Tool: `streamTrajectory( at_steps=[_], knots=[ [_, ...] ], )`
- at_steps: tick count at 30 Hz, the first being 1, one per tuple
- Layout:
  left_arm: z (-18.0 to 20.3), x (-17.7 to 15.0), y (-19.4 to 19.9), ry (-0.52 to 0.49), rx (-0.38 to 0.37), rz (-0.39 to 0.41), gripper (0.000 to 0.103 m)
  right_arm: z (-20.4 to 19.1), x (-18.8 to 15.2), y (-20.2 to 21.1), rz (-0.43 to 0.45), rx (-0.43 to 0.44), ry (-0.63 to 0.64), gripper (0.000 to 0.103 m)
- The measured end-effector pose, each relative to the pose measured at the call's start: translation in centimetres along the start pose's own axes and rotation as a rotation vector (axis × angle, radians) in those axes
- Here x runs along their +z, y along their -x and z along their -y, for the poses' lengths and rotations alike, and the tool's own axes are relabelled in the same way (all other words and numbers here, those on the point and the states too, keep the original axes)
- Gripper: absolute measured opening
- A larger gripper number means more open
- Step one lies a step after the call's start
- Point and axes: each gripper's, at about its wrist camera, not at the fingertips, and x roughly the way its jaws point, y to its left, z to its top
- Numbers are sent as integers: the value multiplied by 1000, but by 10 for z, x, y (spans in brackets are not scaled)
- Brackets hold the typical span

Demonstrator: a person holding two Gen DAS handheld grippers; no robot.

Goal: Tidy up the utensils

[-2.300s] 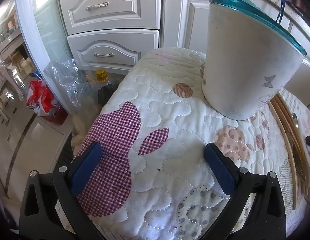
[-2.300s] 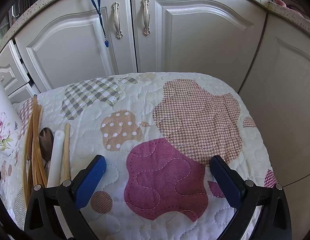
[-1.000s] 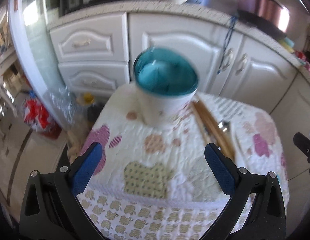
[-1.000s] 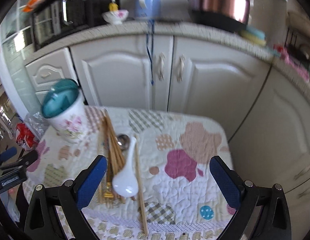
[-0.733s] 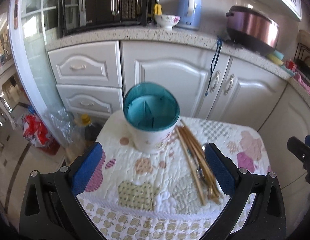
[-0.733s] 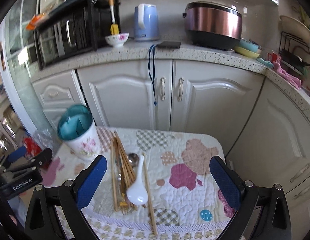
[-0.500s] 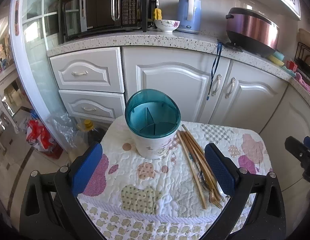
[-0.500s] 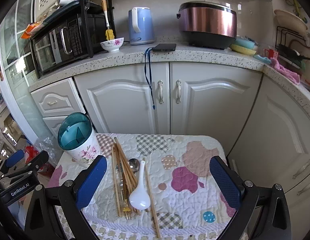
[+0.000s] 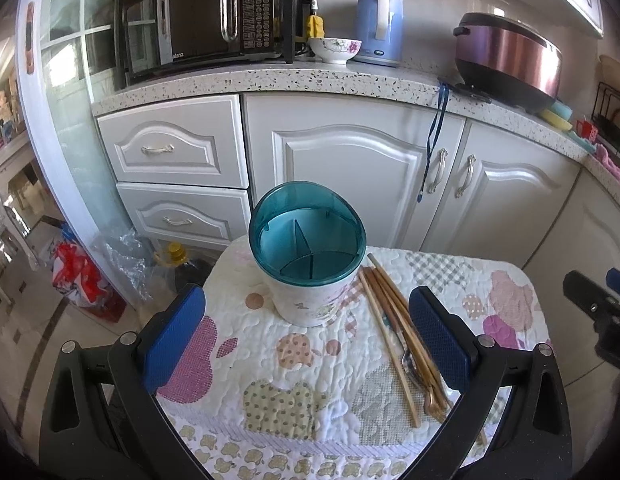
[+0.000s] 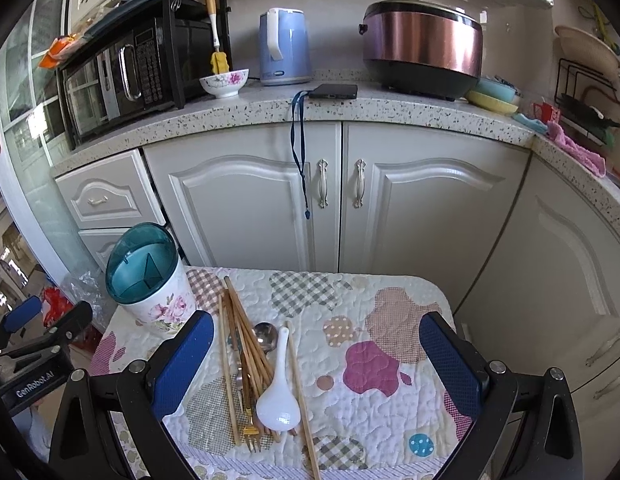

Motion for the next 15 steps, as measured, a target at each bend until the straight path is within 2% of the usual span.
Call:
streamTrajectory(
  at_steps=[7, 15],
  knots=[
    [1, 2, -8, 4, -8, -15, 102, -2, 2, -8, -7, -3, 6, 102],
    [9, 4, -11, -9, 19, -9, 102, -2, 2, -14, -18, -2, 8, 102]
  ],
)
